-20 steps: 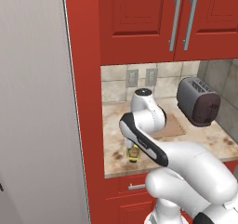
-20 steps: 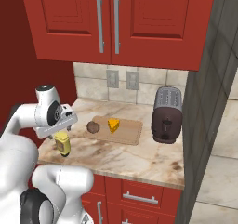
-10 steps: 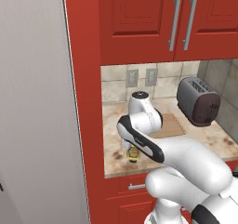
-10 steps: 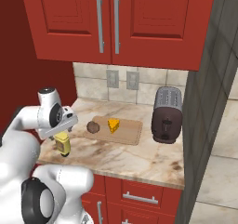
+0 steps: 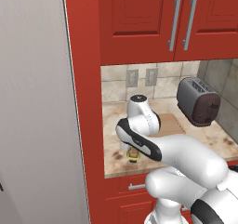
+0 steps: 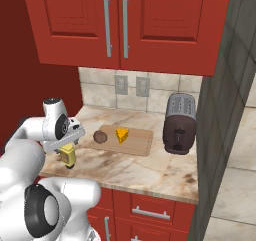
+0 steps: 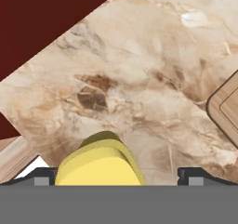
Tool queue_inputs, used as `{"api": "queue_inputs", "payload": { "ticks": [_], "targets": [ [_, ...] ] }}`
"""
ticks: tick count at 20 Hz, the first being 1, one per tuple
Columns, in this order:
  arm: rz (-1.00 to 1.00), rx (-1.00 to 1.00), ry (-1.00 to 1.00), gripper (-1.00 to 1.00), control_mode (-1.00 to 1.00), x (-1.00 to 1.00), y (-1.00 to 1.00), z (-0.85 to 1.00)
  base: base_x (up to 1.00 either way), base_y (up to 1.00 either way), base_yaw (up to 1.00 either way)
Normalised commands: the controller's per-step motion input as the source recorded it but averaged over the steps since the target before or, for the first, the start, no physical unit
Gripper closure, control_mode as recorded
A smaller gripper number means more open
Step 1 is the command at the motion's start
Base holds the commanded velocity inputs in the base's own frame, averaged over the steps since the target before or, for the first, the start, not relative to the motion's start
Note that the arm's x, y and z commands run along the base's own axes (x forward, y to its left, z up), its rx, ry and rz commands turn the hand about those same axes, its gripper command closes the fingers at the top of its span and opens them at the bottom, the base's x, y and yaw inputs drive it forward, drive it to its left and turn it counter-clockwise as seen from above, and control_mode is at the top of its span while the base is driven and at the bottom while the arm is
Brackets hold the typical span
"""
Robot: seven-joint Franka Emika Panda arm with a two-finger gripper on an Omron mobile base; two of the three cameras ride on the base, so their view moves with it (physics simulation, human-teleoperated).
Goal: Retrieve the reheated potato from the microwave, then place the potato, cheese, and condiment on the cutting board.
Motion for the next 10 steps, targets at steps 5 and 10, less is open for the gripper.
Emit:
{"api": "queue_inputs", "payload": {
  "ticks": [5,10],
  "targets": [
    [0.0,0.0,0.02,1.0,-1.0,0.0,0.0,-0.2,0.0,0.0,0.0],
    [0.0,0.0,0.03,1.0,-1.0,0.0,0.0,-0.13,0.0,0.0,0.0]
  ]
}}
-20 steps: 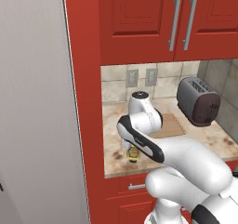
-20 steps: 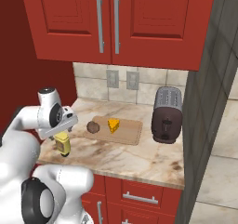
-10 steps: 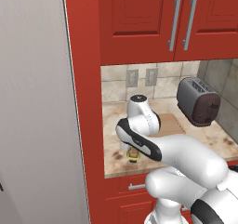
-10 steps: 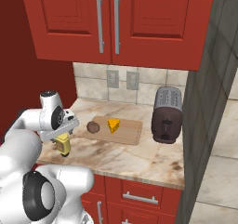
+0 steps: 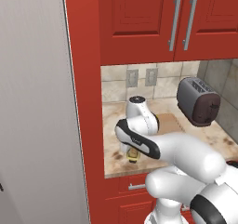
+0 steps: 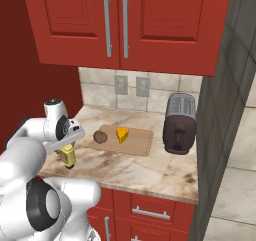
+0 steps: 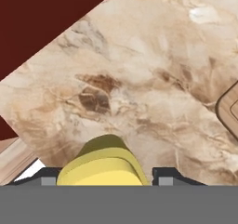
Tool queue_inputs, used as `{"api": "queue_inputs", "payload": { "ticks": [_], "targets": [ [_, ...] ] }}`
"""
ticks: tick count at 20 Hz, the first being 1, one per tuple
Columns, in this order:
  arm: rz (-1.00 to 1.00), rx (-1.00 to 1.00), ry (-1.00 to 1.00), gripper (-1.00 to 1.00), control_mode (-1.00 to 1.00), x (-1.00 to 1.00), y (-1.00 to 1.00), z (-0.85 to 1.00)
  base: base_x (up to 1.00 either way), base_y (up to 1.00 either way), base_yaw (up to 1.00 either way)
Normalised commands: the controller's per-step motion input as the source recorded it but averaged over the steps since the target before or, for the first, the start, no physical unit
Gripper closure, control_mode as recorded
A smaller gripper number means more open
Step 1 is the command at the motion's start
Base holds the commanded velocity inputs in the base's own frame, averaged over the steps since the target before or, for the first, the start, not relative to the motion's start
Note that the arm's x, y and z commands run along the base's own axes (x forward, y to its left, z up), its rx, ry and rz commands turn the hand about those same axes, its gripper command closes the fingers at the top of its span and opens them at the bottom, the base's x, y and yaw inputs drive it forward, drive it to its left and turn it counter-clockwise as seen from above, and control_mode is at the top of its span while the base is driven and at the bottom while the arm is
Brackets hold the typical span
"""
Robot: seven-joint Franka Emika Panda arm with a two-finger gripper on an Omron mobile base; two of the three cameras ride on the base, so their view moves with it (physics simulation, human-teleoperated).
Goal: Retrieve the reheated potato from the microwave, then place the potato, cheese, and condiment on the cutting board.
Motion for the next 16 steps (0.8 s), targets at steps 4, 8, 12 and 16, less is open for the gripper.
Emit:
{"api": "queue_inputs", "payload": {
  "ticks": [4,8,12,16],
  "targets": [
    [0.0,0.0,0.03,1.0,-1.0,0.0,-0.05,-0.02,0.0,0.0,0.0],
    [-0.01,-0.01,0.01,1.0,-1.0,-0.01,-0.18,0.19,0.0,0.0,0.0],
    [-0.04,-0.03,0.08,1.0,-1.0,-0.03,-0.31,0.36,0.0,0.0,0.0],
    [-0.06,-0.05,0.16,1.0,-1.0,0.0,-0.38,0.42,0.0,0.0,0.0]
  ]
}}
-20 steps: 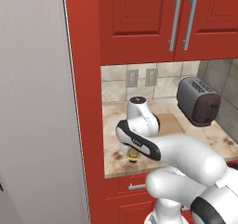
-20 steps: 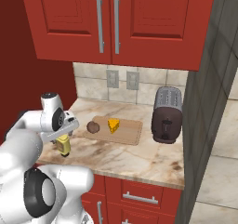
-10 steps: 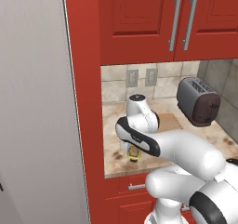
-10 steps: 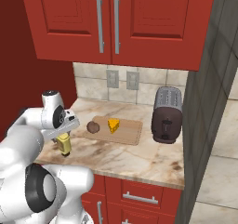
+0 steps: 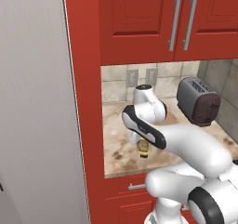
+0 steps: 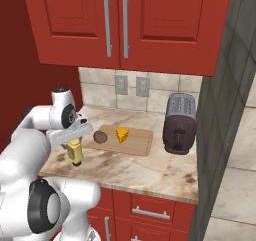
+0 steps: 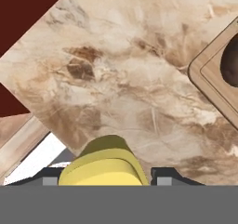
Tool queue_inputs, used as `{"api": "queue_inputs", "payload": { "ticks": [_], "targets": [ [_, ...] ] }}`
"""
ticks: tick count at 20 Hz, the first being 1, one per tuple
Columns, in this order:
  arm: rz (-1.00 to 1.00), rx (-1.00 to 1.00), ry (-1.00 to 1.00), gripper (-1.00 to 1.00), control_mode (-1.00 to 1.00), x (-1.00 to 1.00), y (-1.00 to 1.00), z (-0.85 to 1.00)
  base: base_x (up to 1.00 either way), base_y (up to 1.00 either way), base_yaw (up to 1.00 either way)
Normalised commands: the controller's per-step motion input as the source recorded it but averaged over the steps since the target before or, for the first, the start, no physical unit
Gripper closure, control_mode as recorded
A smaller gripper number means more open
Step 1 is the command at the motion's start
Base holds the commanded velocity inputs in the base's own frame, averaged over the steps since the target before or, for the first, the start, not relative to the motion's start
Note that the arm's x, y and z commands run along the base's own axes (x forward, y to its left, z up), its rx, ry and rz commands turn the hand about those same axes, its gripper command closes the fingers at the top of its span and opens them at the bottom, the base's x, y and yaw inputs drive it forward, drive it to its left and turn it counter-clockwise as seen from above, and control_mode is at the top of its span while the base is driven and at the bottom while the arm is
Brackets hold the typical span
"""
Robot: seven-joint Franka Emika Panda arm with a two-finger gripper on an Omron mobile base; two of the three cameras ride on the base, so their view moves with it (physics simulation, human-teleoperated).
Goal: Retrieve the reheated potato from the microwave, then place the potato, cheese, and condiment on the cutting board.
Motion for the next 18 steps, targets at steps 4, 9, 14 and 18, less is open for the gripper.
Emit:
{"api": "queue_inputs", "payload": {
  "ticks": [4,9,14,18],
  "targets": [
    [-0.08,-0.03,0.2,1.0,-1.0,0.0,-0.41,0.3,0.0,0.0,0.0],
    [-0.08,-0.02,0.12,1.0,-1.0,-0.01,-0.46,0.18,0.0,0.0,0.0],
    [-0.08,-0.03,0.04,1.0,-1.0,0.0,-0.5,0.1,0.0,0.0,0.0],
    [-0.06,-0.01,0.0,1.0,-1.0,0.0,-0.54,0.01,0.0,0.0,0.0]
  ]
}}
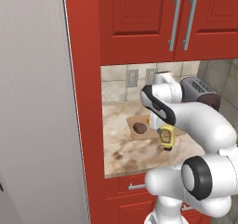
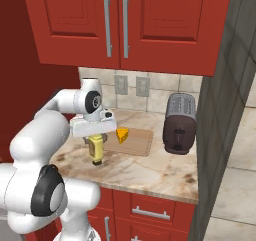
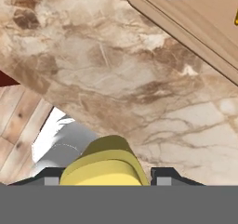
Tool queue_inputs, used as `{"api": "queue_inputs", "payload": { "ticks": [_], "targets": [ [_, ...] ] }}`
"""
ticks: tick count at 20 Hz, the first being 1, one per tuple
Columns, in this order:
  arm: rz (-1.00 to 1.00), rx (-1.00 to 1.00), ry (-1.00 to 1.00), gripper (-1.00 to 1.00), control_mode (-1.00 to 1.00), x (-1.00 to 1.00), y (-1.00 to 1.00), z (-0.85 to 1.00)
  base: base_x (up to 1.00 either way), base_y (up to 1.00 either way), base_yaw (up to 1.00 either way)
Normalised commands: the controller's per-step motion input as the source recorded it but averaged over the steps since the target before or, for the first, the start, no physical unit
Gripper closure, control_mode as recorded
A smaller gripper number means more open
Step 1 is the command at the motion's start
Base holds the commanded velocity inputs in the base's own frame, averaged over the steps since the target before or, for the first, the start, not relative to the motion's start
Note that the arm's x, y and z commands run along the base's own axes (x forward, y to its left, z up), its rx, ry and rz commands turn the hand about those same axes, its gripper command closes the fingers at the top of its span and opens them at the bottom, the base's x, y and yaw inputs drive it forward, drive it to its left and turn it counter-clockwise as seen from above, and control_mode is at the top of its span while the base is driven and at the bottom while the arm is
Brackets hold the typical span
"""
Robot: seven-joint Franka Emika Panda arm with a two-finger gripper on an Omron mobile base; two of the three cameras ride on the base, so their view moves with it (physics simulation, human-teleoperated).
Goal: Retrieve the reheated potato from the microwave, then place the potato, cheese, and condiment on the cutting board.
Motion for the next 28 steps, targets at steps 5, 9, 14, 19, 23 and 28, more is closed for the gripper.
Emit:
{"api": "queue_inputs", "payload": {
  "ticks": [5,9,14,19,23,28],
  "targets": [
    [-0.05,0.0,-0.01,1.0,-1.0,0.0,-0.57,0.0,0.0,0.0,0.0],
    [-0.05,0.0,-0.08,1.0,-1.0,0.0,-0.53,0.0,0.0,0.0,0.0],
    [-0.04,0.0,-0.15,1.0,-1.0,0.0,-0.47,0.02,0.0,0.0,0.0],
    [-0.04,0.0,-0.08,1.0,-1.0,0.13,-0.31,0.0,0.0,0.0,0.0],
    [-0.02,0.0,-0.05,1.0,-1.0,0.24,-0.2,0.06,0.0,0.0,0.0],
    [-0.02,0.0,-0.01,1.0,-1.0,0.31,-0.15,0.04,0.0,0.0,0.0]
  ]
}}
